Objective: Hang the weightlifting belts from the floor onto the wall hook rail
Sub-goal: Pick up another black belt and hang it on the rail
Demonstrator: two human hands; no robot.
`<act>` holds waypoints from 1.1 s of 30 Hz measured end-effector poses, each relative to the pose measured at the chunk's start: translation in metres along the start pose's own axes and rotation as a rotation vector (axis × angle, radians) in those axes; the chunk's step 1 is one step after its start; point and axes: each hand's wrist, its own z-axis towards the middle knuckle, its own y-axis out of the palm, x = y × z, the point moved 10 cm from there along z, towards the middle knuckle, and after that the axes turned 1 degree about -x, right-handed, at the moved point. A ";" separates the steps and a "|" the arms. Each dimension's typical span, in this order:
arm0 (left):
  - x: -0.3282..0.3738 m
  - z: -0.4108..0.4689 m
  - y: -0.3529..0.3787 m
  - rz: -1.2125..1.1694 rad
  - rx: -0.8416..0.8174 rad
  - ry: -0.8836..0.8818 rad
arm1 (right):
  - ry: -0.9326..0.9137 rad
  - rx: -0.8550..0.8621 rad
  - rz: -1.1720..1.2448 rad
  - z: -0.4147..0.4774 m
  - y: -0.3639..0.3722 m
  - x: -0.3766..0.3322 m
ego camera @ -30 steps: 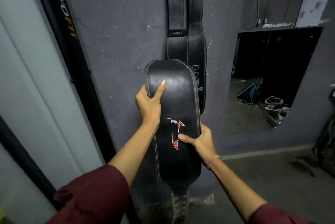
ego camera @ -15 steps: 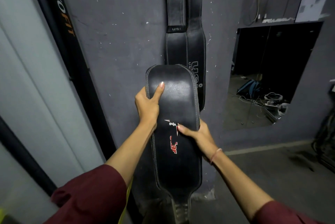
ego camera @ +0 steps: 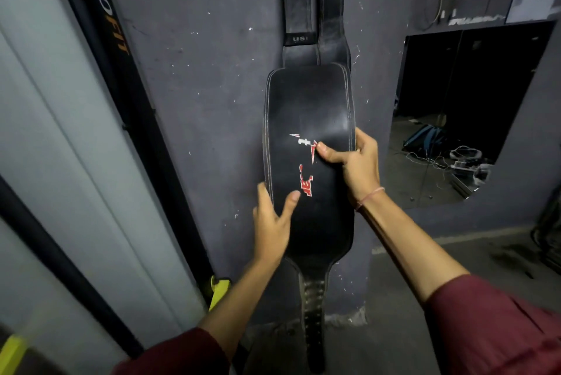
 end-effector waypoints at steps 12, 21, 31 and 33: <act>0.080 0.065 0.012 -0.406 -0.088 -0.084 | 0.024 -0.097 -0.041 0.006 -0.010 -0.004; 0.068 0.069 0.004 -0.441 0.018 -0.091 | 0.270 -0.152 -0.128 -0.074 -0.049 0.104; 0.065 0.087 -0.018 -0.489 0.101 -0.034 | 0.204 -0.187 -0.084 -0.037 -0.013 0.059; 0.068 0.080 -0.016 -0.450 0.094 0.006 | 0.196 -0.205 -0.036 -0.012 0.001 0.033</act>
